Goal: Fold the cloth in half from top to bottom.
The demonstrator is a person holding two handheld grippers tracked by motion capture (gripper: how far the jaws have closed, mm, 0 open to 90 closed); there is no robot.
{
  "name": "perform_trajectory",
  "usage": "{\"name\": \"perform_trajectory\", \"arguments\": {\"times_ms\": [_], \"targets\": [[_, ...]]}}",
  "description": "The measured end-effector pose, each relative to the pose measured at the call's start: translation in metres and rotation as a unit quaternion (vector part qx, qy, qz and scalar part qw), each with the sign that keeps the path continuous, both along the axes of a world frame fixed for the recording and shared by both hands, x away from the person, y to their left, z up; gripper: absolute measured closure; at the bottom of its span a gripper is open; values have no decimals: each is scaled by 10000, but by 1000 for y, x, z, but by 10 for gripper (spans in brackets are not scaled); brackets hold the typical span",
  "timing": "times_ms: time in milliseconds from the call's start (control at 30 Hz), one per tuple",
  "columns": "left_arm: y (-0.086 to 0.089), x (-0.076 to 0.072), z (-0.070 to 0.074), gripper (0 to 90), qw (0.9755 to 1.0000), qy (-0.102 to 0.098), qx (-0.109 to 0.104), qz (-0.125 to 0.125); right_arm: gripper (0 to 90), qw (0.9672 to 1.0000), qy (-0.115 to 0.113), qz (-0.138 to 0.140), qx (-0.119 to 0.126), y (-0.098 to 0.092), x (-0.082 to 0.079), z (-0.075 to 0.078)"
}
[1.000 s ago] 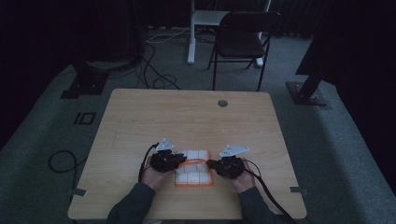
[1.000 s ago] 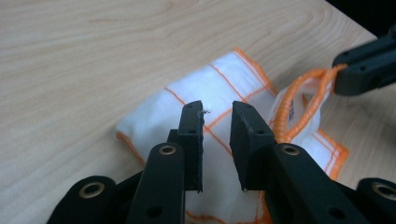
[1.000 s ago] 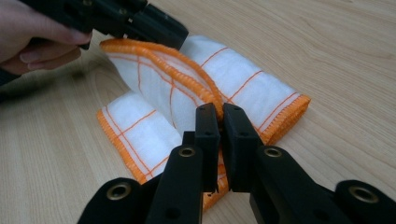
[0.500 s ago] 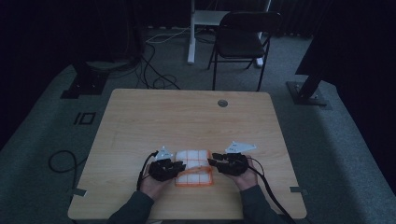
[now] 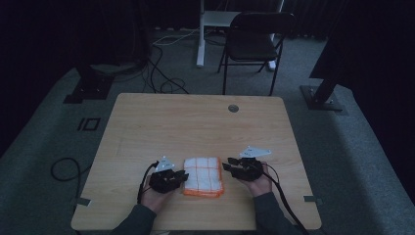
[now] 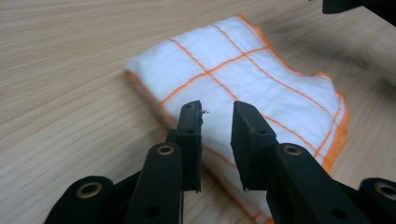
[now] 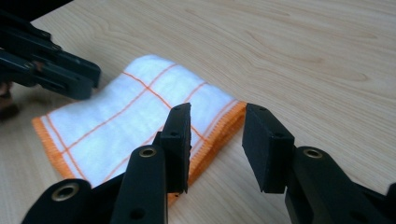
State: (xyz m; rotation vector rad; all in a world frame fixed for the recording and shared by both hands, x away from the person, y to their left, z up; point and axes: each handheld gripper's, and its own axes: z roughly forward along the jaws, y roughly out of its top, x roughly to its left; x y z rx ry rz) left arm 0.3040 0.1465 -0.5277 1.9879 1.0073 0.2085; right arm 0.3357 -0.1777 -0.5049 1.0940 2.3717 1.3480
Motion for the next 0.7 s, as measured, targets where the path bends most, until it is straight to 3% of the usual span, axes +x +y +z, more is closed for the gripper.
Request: {"name": "perform_trajectory", "arguments": {"times_ms": [467, 700], "targets": [[18, 5, -4, 679, 9989, -241, 261, 303, 590, 9994, 64, -290, -150, -7, 5, -18], [28, 11, -5, 657, 9981, -258, 247, 504, 589, 9987, 134, -450, -190, -12, 9, -25]]}}
